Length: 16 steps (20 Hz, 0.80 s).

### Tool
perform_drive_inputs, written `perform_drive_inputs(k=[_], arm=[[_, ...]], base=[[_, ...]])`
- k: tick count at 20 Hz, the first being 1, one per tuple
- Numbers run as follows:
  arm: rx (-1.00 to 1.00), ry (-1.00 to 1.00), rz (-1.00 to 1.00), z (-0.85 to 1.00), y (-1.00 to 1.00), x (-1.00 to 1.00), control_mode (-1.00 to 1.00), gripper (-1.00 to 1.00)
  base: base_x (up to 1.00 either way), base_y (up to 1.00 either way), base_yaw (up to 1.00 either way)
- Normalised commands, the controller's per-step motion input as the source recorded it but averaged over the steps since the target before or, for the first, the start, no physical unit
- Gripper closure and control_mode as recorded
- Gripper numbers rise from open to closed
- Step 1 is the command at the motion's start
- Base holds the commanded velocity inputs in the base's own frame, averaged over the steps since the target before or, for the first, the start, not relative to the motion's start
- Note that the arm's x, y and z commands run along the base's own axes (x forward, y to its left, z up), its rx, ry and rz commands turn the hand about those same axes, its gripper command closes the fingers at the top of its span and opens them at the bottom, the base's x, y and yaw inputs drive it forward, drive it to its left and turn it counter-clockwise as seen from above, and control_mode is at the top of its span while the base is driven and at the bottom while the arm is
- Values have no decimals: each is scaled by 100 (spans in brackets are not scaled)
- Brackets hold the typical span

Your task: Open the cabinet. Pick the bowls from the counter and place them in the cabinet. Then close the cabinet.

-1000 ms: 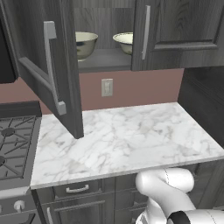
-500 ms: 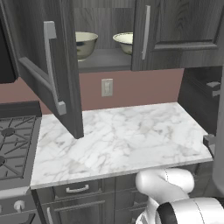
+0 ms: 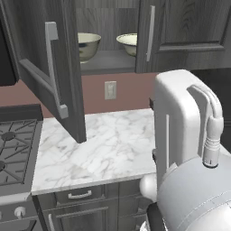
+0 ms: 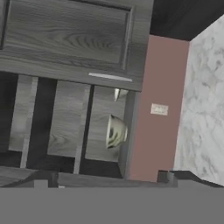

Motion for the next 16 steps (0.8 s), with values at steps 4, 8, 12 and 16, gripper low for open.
perform_drive_inputs(k=[4, 8, 12, 16], arm=[[4, -2, 0, -27, 43, 12, -100, -100], [6, -3, 0, -33, 24, 15, -100, -100], [3, -7, 0, -28, 29, 34, -100, -100], [0, -10, 0, -14, 31, 50, -100, -100]], base=[[0, 0, 0], [0, 0, 0], [0, 0, 0], [0, 0, 0]])
